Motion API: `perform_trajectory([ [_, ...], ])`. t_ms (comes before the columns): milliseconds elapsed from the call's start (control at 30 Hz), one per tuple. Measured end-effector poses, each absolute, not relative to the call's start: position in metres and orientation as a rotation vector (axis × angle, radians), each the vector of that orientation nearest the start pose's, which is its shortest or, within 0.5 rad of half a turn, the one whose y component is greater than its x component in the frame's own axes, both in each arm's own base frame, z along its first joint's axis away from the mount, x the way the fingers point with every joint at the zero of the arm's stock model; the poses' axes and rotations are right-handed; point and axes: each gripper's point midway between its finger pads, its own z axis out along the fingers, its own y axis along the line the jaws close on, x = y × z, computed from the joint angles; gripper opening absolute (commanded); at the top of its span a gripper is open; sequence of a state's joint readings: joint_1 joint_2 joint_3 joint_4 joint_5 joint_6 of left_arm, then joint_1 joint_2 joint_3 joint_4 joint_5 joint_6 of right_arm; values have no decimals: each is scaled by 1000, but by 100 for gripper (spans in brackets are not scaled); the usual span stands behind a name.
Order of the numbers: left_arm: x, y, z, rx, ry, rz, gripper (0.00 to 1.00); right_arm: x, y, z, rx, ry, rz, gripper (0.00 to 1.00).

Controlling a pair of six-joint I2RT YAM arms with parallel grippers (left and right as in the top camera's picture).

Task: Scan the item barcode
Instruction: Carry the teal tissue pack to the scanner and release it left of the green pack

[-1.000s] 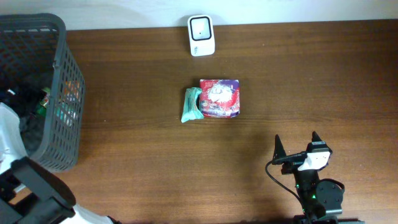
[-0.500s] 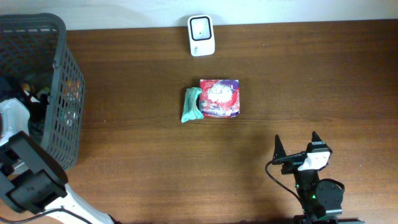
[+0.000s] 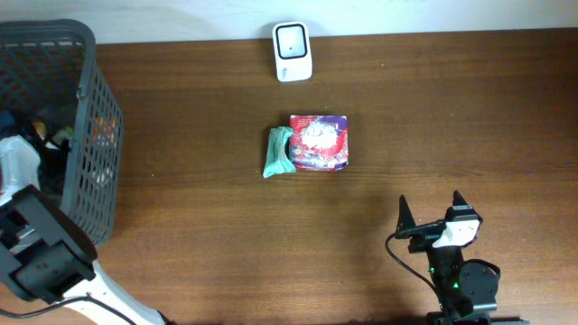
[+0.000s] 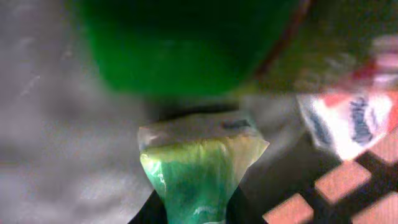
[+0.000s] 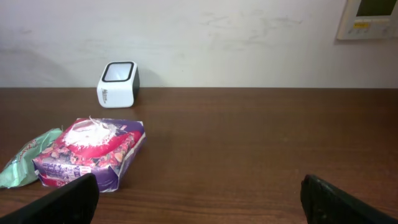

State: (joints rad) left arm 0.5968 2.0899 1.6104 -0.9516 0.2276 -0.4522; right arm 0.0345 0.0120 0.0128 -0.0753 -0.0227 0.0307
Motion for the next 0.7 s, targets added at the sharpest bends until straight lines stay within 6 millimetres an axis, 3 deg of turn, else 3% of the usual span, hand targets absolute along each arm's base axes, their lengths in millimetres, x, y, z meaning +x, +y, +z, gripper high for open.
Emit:
perform_trajectory([
  [67,379,211,64,-1470,2586,-319,0,246,12,159,-21,1646,68,99],
  [133,385,217,98,-1444,2552,-298,0,246,12,159,-20,1646,68,99],
  [200,389,221,144,-1383,2475,-271,0,246,12,159,-21,1646,68,98],
  [267,386,219,206,-1293,2359,-241,0,246,12,159,-21,1646,69,98],
  [433,349,186,338,-1083,2103,-220,0,246,12,159,-21,1646,68,98],
  [533,343,151,370,-958,2070,-294,3,246,12,159,-21,1646,68,99],
  [567,346,124,380,-875,2081,-339,4,246,12,159,-20,1646,68,99],
  [700,368,39,376,-629,2200,-469,5,246,12,159,-20,1646,68,99],
])
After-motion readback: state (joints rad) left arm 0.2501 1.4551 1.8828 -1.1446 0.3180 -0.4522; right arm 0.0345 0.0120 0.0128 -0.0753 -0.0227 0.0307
